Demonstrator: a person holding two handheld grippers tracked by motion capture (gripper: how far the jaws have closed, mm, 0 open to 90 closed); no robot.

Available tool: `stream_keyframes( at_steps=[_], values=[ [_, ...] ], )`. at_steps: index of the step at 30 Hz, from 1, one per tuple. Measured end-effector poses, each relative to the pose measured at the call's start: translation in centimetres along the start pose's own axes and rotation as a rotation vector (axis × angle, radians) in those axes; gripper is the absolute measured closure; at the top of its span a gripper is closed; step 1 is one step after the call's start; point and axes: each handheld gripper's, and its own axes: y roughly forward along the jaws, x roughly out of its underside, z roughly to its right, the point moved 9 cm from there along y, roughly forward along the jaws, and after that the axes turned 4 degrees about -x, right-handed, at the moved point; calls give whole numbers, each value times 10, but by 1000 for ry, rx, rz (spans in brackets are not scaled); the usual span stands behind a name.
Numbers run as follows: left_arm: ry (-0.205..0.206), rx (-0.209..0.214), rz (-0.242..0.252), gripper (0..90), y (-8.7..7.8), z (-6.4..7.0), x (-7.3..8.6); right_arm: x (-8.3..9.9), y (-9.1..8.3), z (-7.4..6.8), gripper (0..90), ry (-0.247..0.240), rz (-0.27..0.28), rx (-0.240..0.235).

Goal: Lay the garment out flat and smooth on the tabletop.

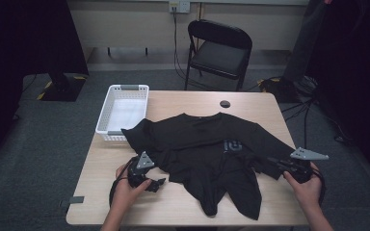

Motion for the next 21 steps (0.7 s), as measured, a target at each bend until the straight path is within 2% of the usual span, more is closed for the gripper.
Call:
stream_keyframes(
  at_steps=[2, 5, 7, 10, 12, 13, 18, 21],
  values=[
    [0, 0, 0, 97, 0, 0, 0, 3, -6, -3, 778, -25, 12, 16],
    [0, -1, 0, 96, 0, 0, 0, 3, -8, -30, 686, -65, 22, -46],
    [-1, -2, 0, 97, 0, 0, 0, 5, -3, -52, 642, -102, 0, -93],
    [-1, -4, 1, 97, 0, 0, 0, 12, 10, -76, 654, -148, -54, -142],
    [0, -4, 0, 97, 0, 0, 0, 16, 20, -87, 687, -201, -96, -163],
    [0, -4, 0, 97, 0, 0, 0, 18, 25, -90, 699, -210, -114, -173],
    [0, -4, 0, 97, 0, 0, 0, 33, 40, -92, 746, -231, -199, -172],
    [-1, -4, 0, 97, 0, 0, 0, 38, 36, -96, 828, -244, -198, -193]
  ],
)
